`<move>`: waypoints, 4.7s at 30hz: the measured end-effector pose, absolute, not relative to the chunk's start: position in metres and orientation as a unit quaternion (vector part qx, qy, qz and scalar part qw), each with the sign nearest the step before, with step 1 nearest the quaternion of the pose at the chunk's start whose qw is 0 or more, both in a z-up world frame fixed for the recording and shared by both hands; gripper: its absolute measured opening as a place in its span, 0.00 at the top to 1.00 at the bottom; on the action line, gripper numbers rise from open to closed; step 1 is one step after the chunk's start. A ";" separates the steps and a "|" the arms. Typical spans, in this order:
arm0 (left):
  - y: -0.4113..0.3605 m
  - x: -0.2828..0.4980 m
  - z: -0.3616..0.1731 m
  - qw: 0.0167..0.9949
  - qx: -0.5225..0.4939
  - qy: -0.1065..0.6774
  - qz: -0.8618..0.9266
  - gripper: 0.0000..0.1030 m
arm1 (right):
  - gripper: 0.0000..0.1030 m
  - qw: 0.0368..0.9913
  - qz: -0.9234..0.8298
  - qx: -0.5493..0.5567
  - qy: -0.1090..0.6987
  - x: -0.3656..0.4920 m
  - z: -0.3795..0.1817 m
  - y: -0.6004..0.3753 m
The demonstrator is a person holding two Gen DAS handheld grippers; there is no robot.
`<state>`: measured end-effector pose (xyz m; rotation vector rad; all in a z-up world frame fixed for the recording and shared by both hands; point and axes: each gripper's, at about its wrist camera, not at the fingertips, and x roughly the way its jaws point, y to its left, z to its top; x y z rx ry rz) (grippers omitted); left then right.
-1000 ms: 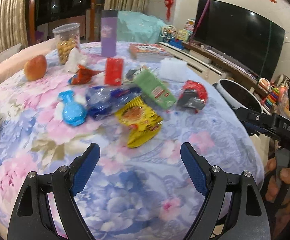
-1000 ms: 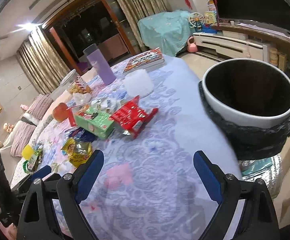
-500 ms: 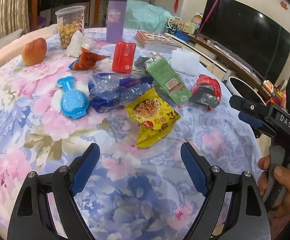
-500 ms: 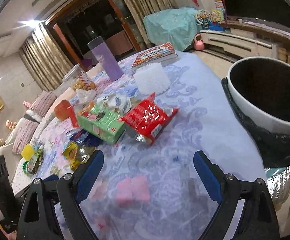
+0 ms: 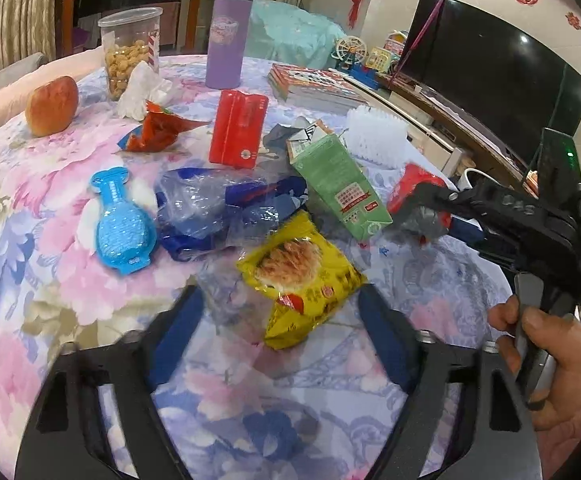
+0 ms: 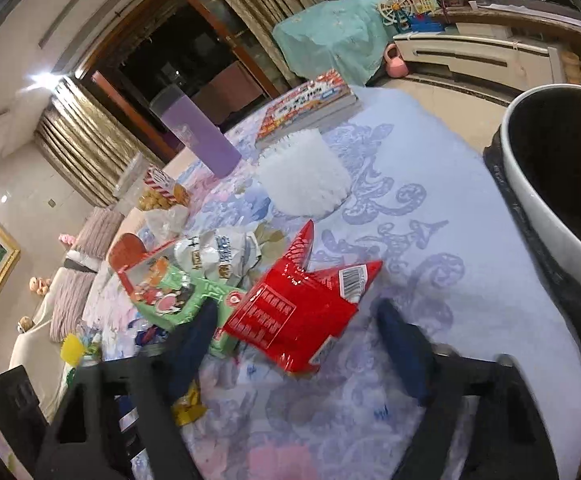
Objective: Collect trash
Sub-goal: 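Grasp the yellow snack packet with the left tool while the right tool grasps the red chip bag, then carry both packets over the bin and open both tools to drop them, then move both tools back to the table toward the remaining trash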
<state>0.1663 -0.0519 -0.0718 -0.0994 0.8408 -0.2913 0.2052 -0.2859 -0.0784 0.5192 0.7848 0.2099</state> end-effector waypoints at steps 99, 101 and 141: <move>-0.346 0.229 -0.041 0.823 0.067 0.433 -0.362 0.54 | 0.52 0.915 -0.045 0.185 0.357 0.133 -0.039 -0.499; -0.341 0.227 -0.040 0.826 0.060 0.430 -0.360 0.50 | 0.45 0.916 -0.042 0.188 0.352 0.131 -0.038 -0.498; -0.070 0.142 -0.062 0.886 -0.062 0.420 -0.184 0.40 | 0.17 0.911 0.094 0.202 0.348 0.106 -0.051 -0.326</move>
